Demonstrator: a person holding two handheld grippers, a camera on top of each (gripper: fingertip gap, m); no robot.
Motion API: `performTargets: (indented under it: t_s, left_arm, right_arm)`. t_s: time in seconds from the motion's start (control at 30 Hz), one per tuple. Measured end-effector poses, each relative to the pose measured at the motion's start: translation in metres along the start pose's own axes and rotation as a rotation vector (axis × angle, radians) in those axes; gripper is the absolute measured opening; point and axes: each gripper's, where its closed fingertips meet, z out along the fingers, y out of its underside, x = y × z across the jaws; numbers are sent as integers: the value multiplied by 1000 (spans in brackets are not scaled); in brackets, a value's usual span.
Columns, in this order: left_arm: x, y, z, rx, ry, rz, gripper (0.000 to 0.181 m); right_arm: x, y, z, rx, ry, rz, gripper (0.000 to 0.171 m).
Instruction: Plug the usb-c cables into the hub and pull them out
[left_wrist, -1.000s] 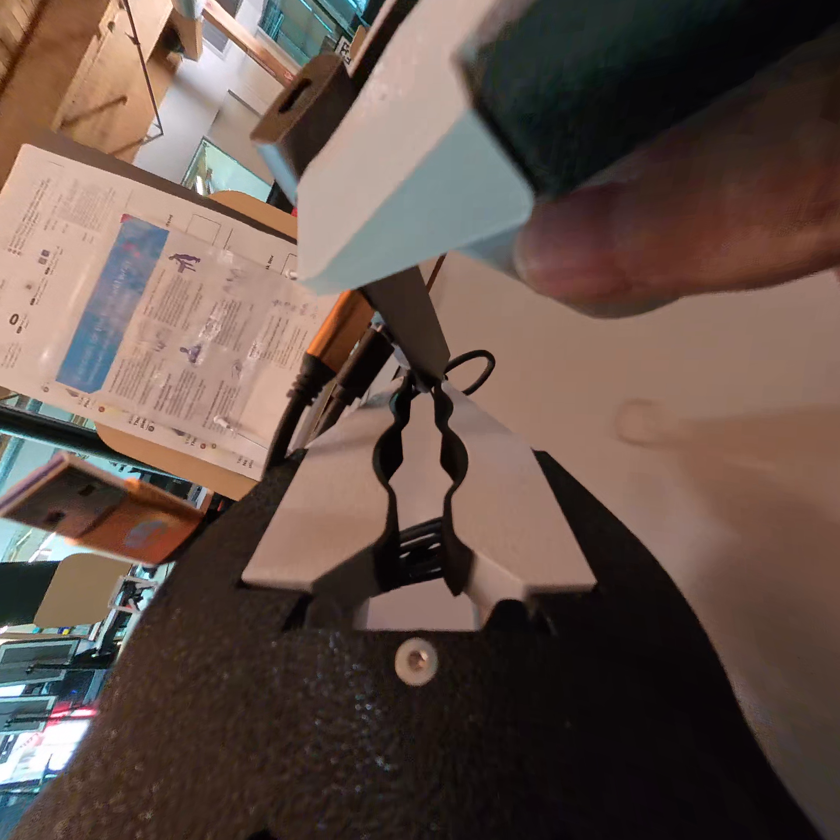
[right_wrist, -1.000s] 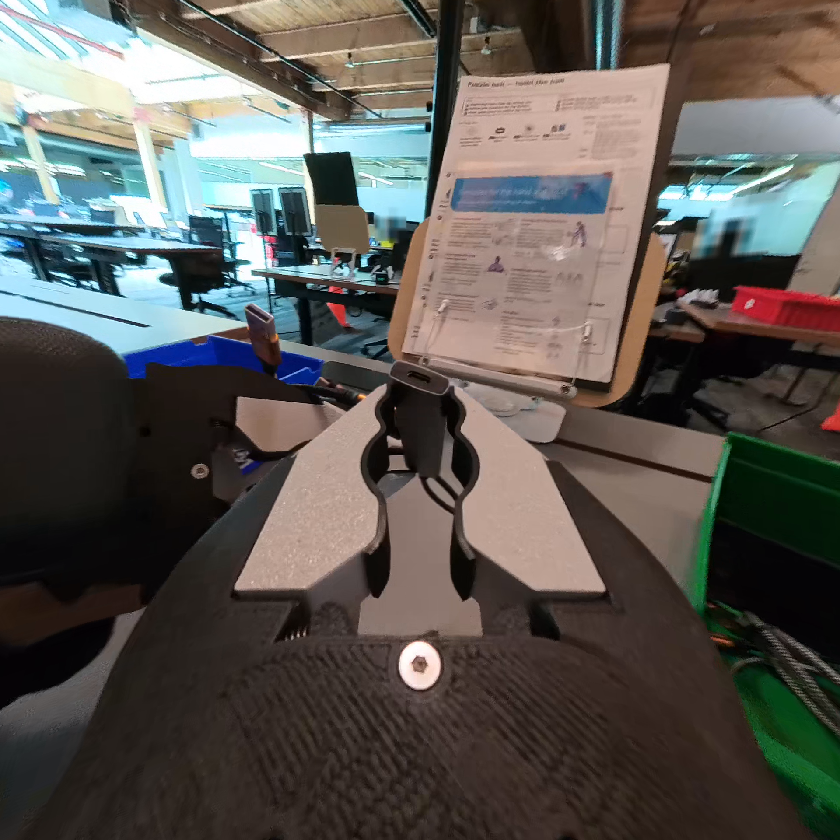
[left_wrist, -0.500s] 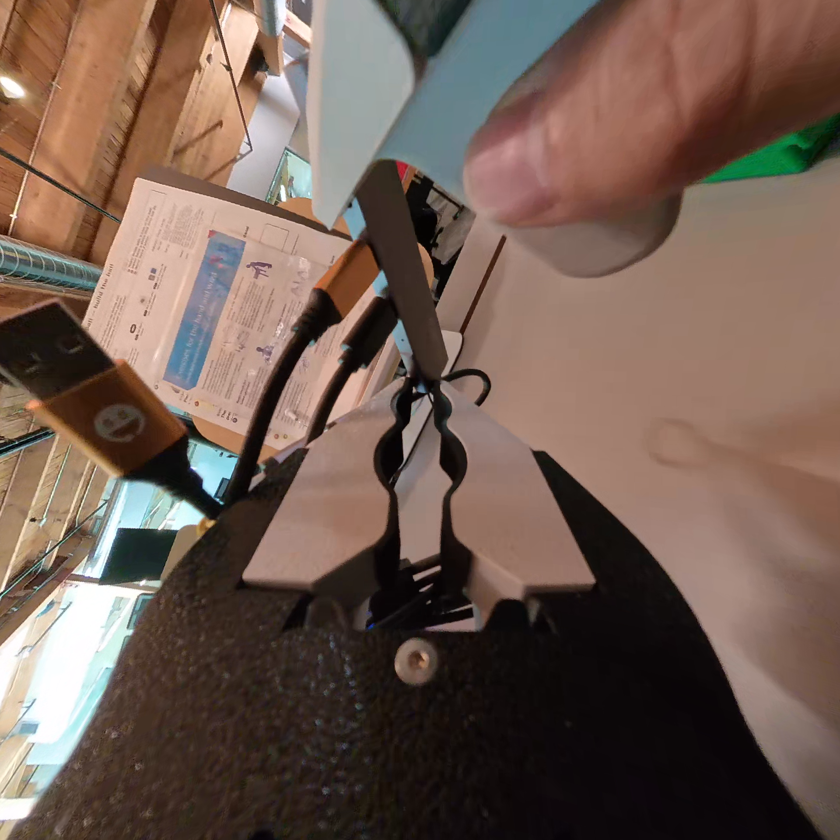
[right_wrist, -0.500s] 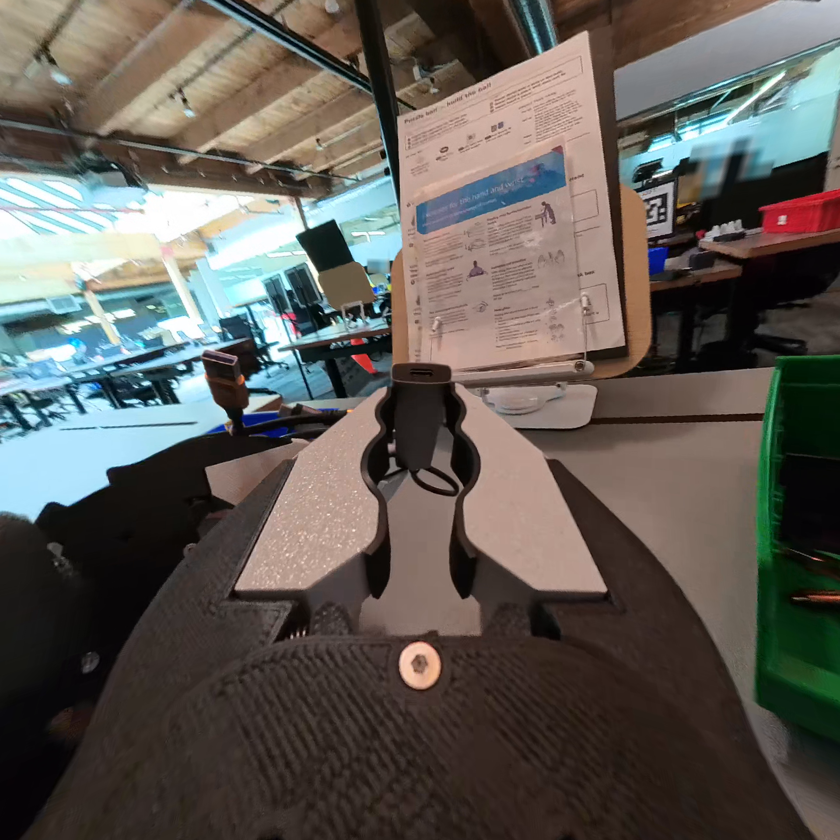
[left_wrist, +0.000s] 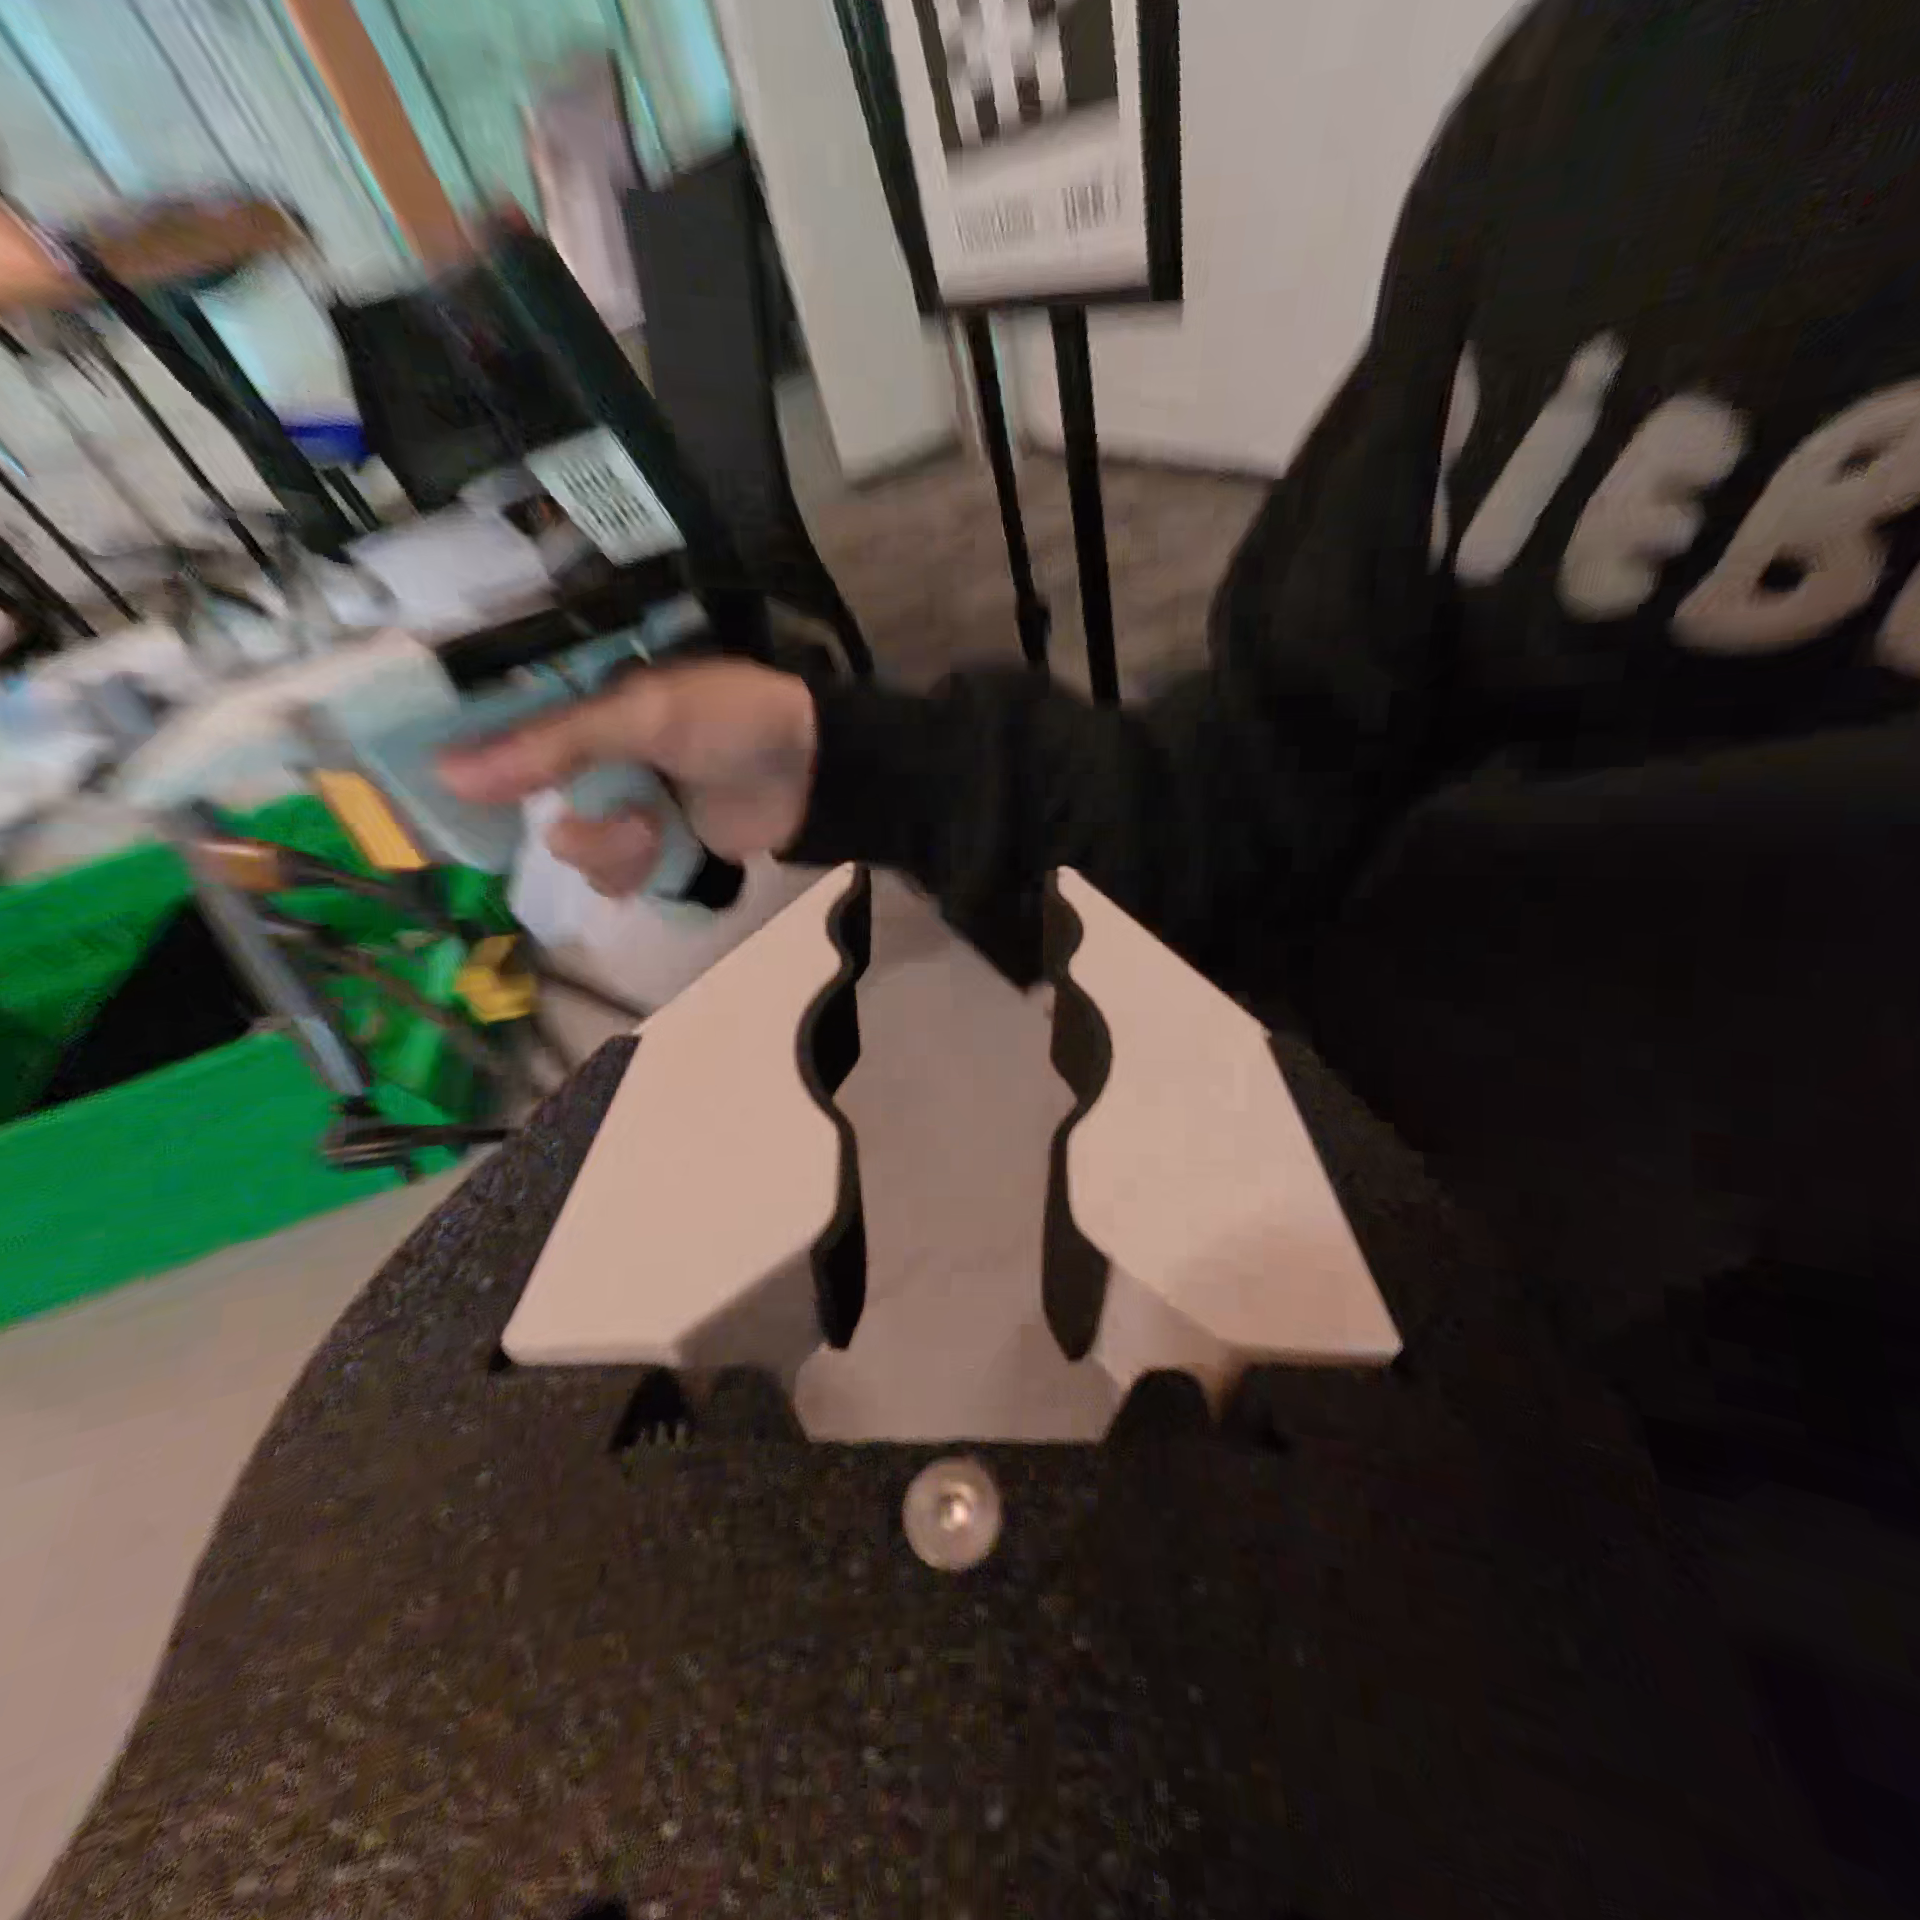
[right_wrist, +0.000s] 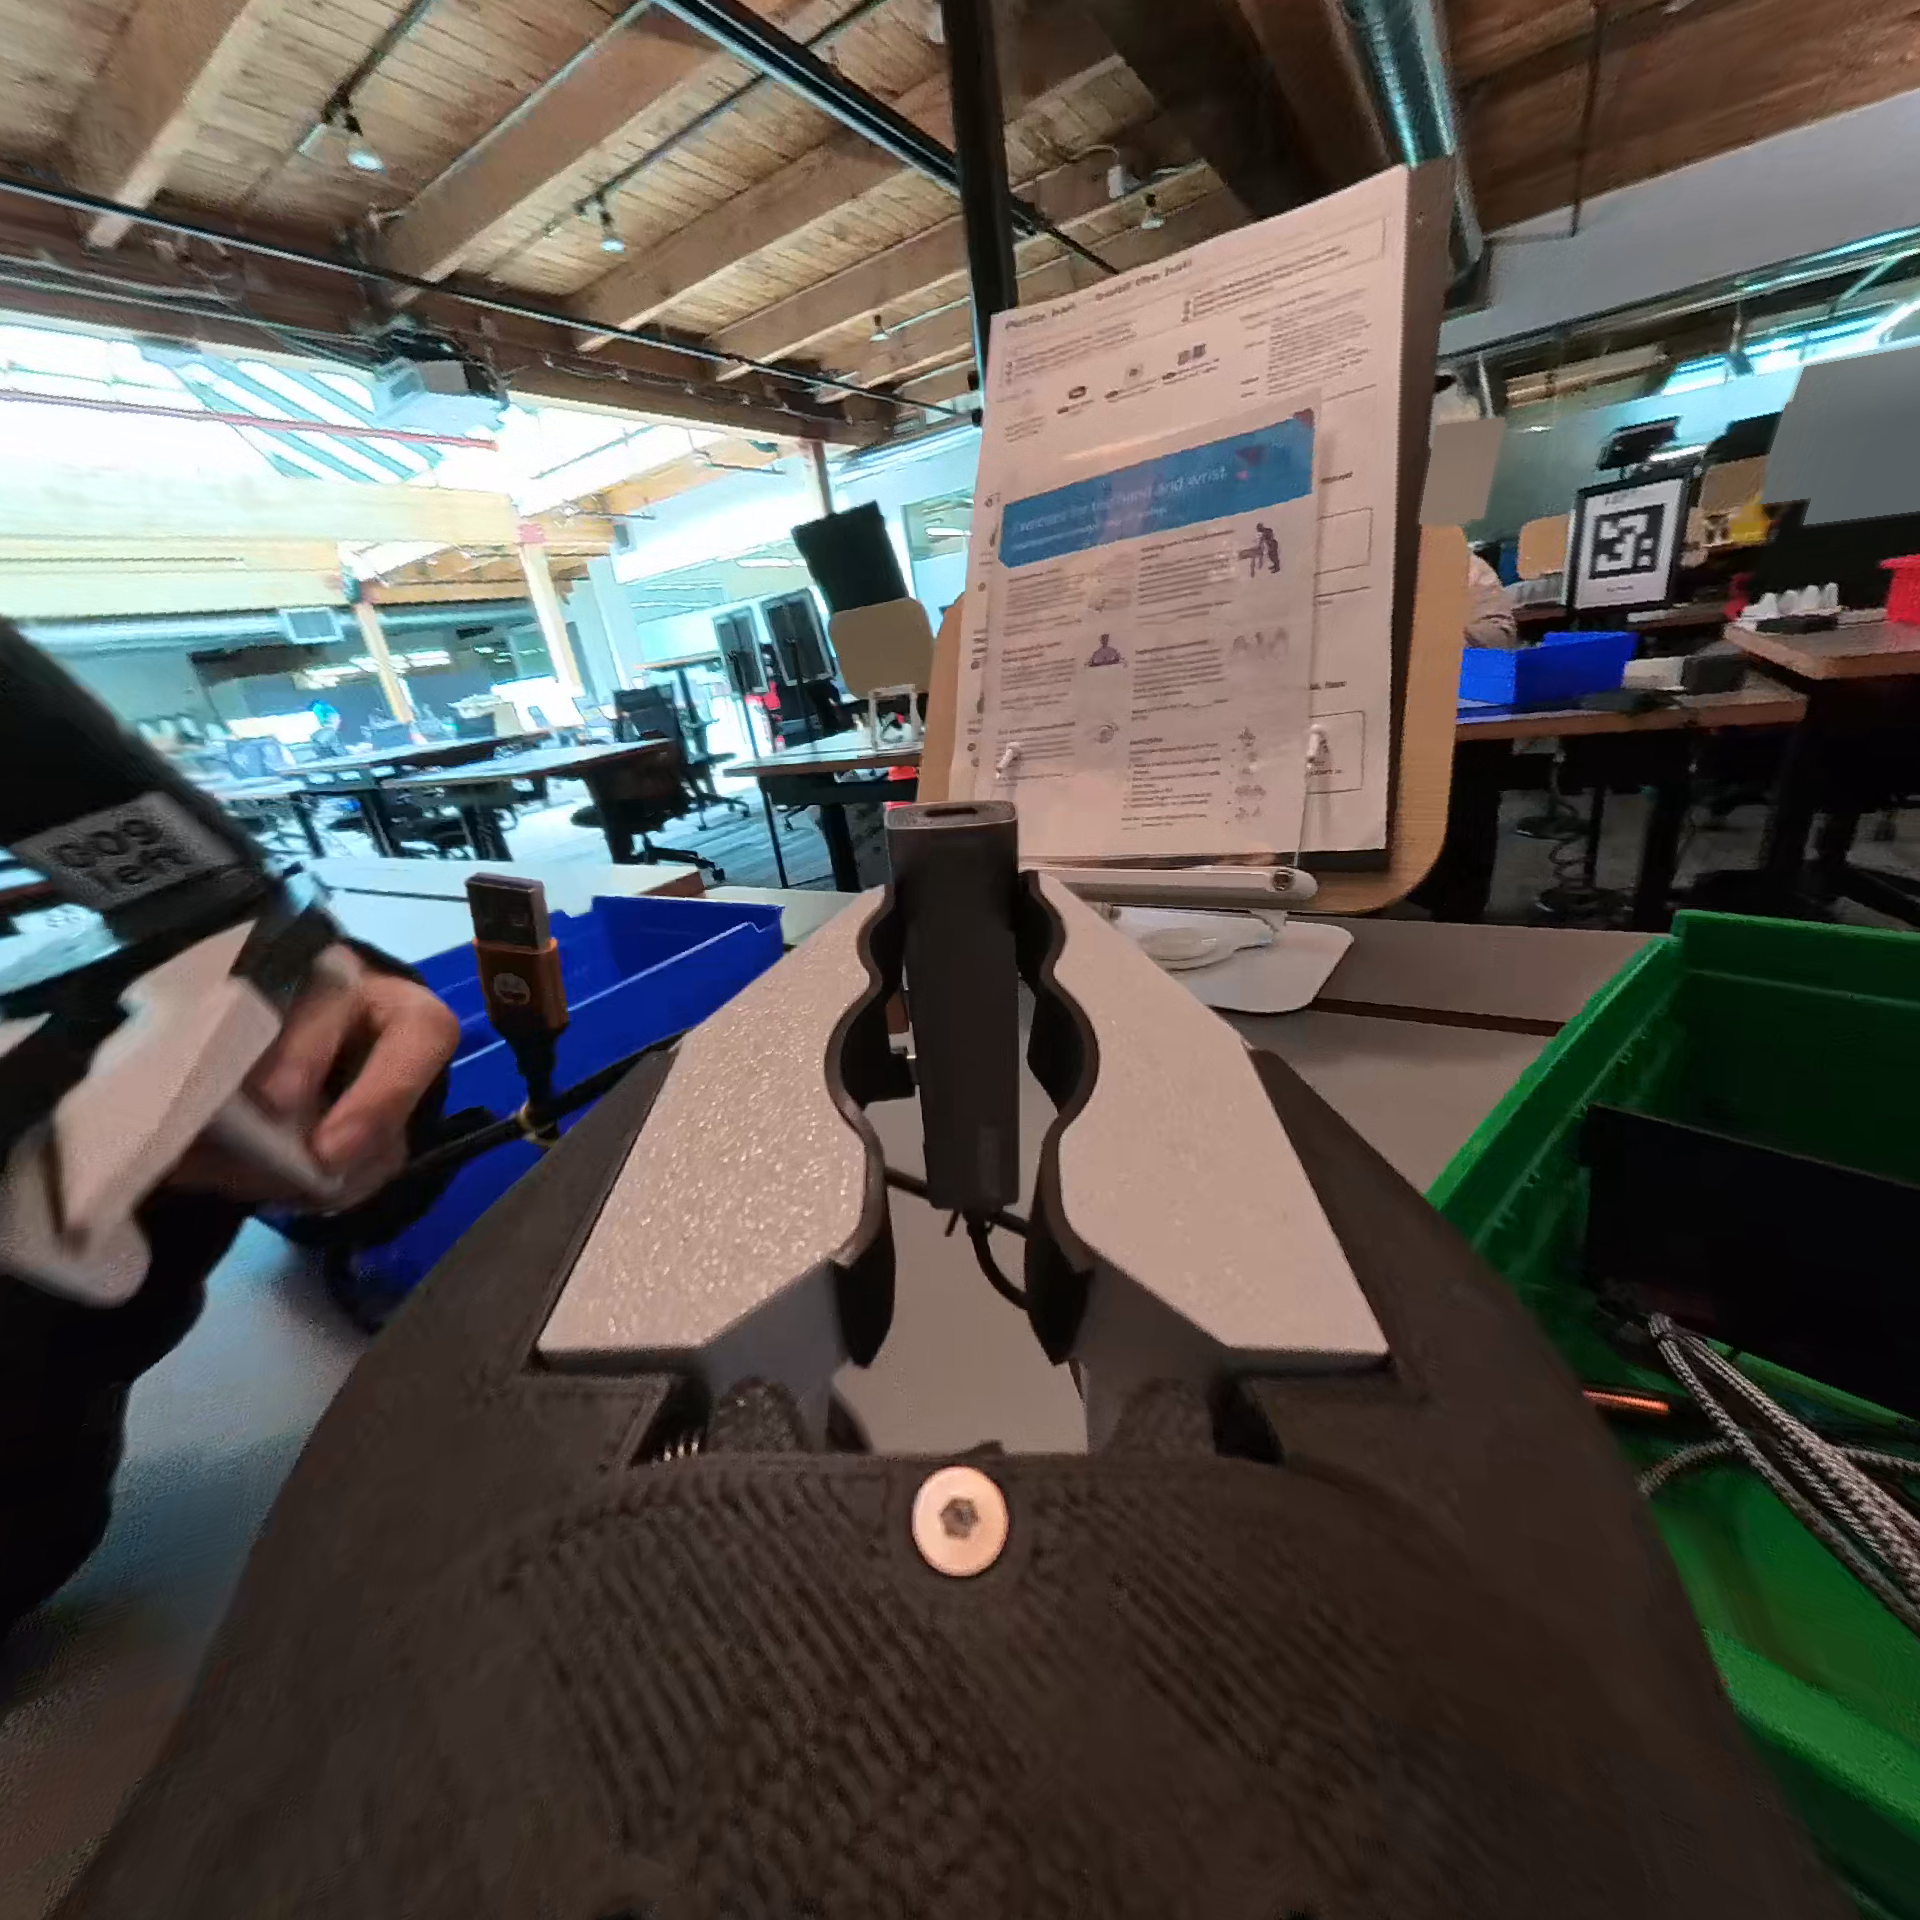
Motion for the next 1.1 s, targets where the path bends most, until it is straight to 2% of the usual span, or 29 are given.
performTargets:
  t_s: [0.03,0.1,0.2,0.23,0.3,0.37,0.5,0.6,0.73,0.83,0.93,1.03,1.1]
  left_arm:
    - [-6,-13,-13,90,-40,-10,30]
    - [-47,-22,-39,219,-258,-106,30]
    - [-114,-8,-81,346,-625,-324,31]
    - [-126,-2,-90,391,-691,-386,32]
    - [-124,2,-86,425,-637,-445,32]
    - [-120,9,-69,341,-588,-452,35]
    - [-105,33,-35,95,-513,-379,54]
    - [-105,32,-19,63,-516,-312,63]
    - [-108,16,1,144,-518,-285,60]
    - [-108,23,16,96,-519,-257,55]
    - [-113,18,23,88,-590,-145,44]
    - [-119,14,21,86,-680,-77,23]
    - [-121,7,15,144,-691,-89,21]
  right_arm:
    - [-1,-1,-1,11,-14,9,21]
    - [-12,-2,-1,30,-91,37,21]
    - [-28,-13,1,126,-205,144,21]
    - [-33,-18,1,174,-248,190,21]
    - [-40,-29,-2,279,-339,308,21]
    - [-42,-37,-5,383,-419,445,21]
    - [-35,-42,-8,508,-490,647,20]
    - [-33,-43,-8,562,-526,743,20]
    - [-38,-40,-3,574,-536,769,20]
    - [-40,-40,-3,570,-549,779,20]
    - [-41,-39,-1,562,-519,743,20]
    - [-36,-41,-4,589,-475,703,20]
    - [-31,-43,-9,592,-455,649,20]
